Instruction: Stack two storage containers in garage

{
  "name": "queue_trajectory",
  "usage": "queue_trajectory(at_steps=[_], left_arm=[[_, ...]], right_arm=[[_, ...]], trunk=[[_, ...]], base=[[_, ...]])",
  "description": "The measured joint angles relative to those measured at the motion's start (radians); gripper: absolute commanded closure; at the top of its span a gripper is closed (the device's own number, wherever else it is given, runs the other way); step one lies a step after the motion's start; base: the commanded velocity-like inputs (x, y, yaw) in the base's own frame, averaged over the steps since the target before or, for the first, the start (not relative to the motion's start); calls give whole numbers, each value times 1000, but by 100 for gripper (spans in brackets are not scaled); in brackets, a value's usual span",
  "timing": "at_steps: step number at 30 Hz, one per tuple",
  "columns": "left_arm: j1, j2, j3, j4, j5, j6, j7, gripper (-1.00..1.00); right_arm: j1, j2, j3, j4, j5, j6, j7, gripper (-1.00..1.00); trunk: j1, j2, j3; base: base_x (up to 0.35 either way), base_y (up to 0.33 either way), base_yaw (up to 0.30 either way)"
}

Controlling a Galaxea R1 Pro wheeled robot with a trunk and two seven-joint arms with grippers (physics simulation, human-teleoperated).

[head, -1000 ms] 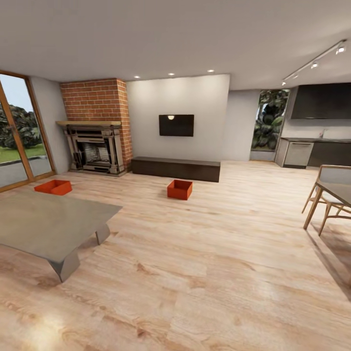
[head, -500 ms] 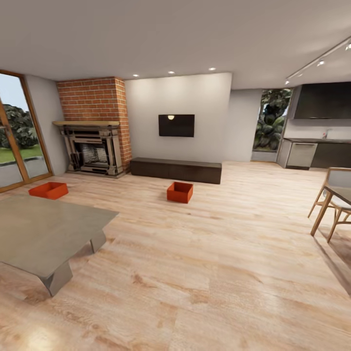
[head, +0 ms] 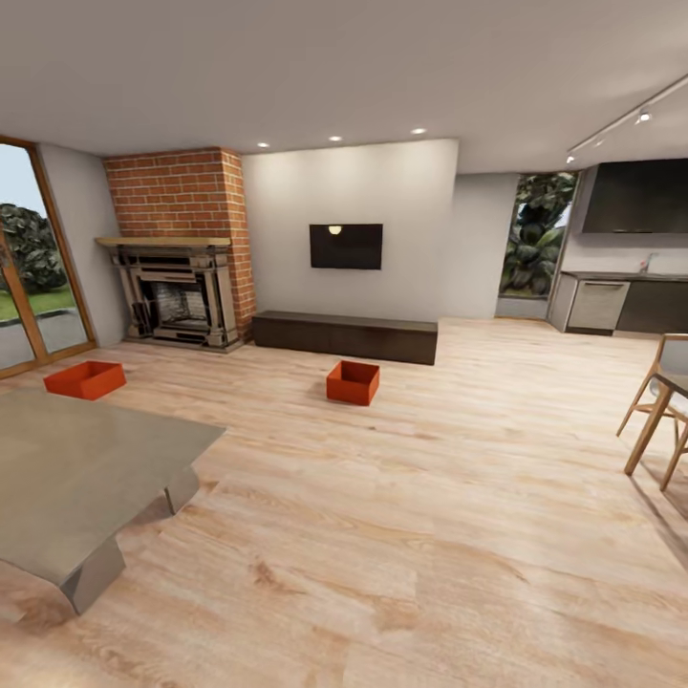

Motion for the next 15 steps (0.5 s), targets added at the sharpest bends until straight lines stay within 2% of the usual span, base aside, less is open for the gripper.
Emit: queue_trajectory(at_steps=[15], left_arm=[[0,0,0,0,0,1,0,-100]], right_arm=[[0,1,0,0,0,0,-1,-100]], trunk=[[0,0,0]], base=[[323,0,0]])
